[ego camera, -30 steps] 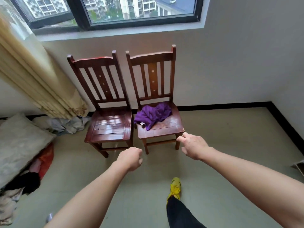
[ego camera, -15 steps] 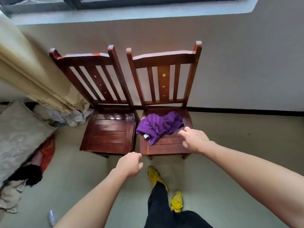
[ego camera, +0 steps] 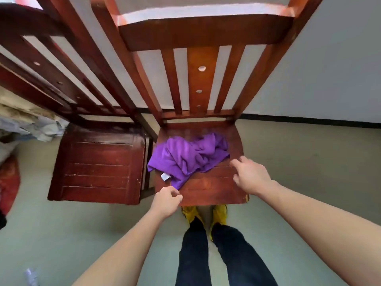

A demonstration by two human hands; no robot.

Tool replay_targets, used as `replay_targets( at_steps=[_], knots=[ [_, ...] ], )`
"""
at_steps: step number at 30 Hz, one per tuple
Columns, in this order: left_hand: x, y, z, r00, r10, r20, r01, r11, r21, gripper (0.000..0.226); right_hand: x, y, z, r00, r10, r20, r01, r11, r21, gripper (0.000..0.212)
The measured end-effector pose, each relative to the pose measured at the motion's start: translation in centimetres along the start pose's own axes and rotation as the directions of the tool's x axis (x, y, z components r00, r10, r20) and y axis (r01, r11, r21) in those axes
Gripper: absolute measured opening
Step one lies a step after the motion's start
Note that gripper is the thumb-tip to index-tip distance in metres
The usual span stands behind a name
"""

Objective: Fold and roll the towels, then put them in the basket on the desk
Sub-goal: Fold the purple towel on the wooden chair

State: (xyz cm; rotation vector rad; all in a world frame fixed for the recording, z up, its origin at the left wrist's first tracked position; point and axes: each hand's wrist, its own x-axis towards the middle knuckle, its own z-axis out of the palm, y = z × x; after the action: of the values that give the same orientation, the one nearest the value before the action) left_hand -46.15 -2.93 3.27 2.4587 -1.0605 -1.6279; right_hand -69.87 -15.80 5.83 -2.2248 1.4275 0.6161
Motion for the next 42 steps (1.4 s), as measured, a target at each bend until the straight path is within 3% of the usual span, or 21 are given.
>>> replay_targets(
  at_steps=[2,5,9,11,12,15,18,21,24,26,28,30,32,34,35,38,40,42],
  knots=[
    [2.9,-0.1,1.2,0.994,-0.107,0.004,0.105,0.969,-0.224,0.01,3.6,0.0,0.4,1.0,-0.016,-0.025,0.016,1.0,0.01,0.041],
    [6.6,-0.3,3.1,0.96,-0.279,0.006,0.245,0.832,-0.498,0.013,9.2,-0.4,1.5,0.995,-0.077,-0.057,0.078,0.997,0.022,0.052],
    [10.3,-0.4,5.4,0.895,-0.446,0.012,0.316,0.615,-0.723,0.058,14.8,-1.5,3.7,0.975,-0.191,-0.113,0.19,0.982,-0.018,0.072],
    [12.4,-0.7,6.7,0.868,-0.495,0.022,0.323,0.532,-0.783,0.063,17.0,-2.0,5.0,0.962,-0.261,-0.079,0.257,0.965,-0.057,0.081],
    [13.1,-0.6,7.1,0.87,-0.491,0.037,0.32,0.507,-0.8,0.054,17.6,-2.0,5.6,0.962,-0.27,-0.032,0.268,0.962,-0.052,0.081],
    [15.6,-0.8,8.7,0.875,-0.482,0.05,0.306,0.469,-0.828,0.017,17.9,-0.8,8.2,0.973,-0.223,0.056,0.223,0.975,0.002,0.049],
    [16.4,-0.7,8.7,0.837,-0.543,-0.071,0.249,0.492,-0.834,0.014,15.0,2.7,10.8,0.999,-0.015,0.033,0.013,0.998,0.061,0.031],
    [15.9,-0.5,7.0,0.771,-0.61,-0.182,0.19,0.493,-0.849,0.012,10.5,6.6,12.8,0.973,0.135,0.188,-0.143,0.989,0.034,0.035],
    [15.8,-0.6,4.6,0.752,-0.628,-0.2,0.116,0.425,-0.898,0.023,7.4,8.1,13.5,0.905,0.101,0.413,-0.12,0.993,0.02,0.043],
    [15.6,-0.7,3.2,0.746,-0.634,-0.203,0.074,0.382,-0.921,0.026,7.3,7.7,12.8,0.885,0.052,0.462,-0.097,0.993,0.074,0.038],
    [15.0,-0.9,2.2,0.765,-0.625,-0.154,0.077,0.325,-0.942,0.026,8.6,6.6,11.2,0.931,0.041,0.362,-0.093,0.988,0.127,0.037],
    [14.4,-1.6,1.4,0.8,-0.593,-0.084,0.095,0.263,-0.96,0.023,11.0,5.1,9.8,0.994,0.029,0.101,-0.045,0.986,0.158,0.038],
    [14.0,-2.5,0.2,0.86,-0.511,0.023,0.084,0.098,-0.992,0.013,13.7,2.7,8.8,0.994,-0.03,-0.105,0.052,0.976,0.211,0.038],
    [13.6,-3.3,-1.1,0.921,-0.368,0.131,0.101,-0.101,-0.99,0.012,15.9,0.1,8.5,0.995,-0.078,-0.069,0.094,0.956,0.278,0.05],
    [13.4,-3.6,-1.8,0.939,-0.297,0.171,0.135,-0.139,-0.981,0.016,16.7,-1.2,8.6,0.995,-0.1,0.02,0.09,0.953,0.29,0.058],
    [12.9,-4.3,-3.2,0.952,-0.254,0.17,0.167,-0.034,-0.985,0.013,17.1,-4.9,9.2,0.954,-0.183,0.236,0.159,0.98,0.118,0.059],
    [11.8,-5.9,-4.7,0.922,-0.385,-0.035,0.055,0.22,-0.974,0.01,16.3,-7.6,8.9,0.953,-0.196,0.231,0.197,0.98,0.02,0.048],
    [11.0,-6.5,-4.6,0.884,-0.375,-0.277,-0.039,0.534,-0.845,0.017,15.7,-7.9,8.5,0.966,-0.149,0.212,0.151,0.989,0.009,0.04]
  ],
)
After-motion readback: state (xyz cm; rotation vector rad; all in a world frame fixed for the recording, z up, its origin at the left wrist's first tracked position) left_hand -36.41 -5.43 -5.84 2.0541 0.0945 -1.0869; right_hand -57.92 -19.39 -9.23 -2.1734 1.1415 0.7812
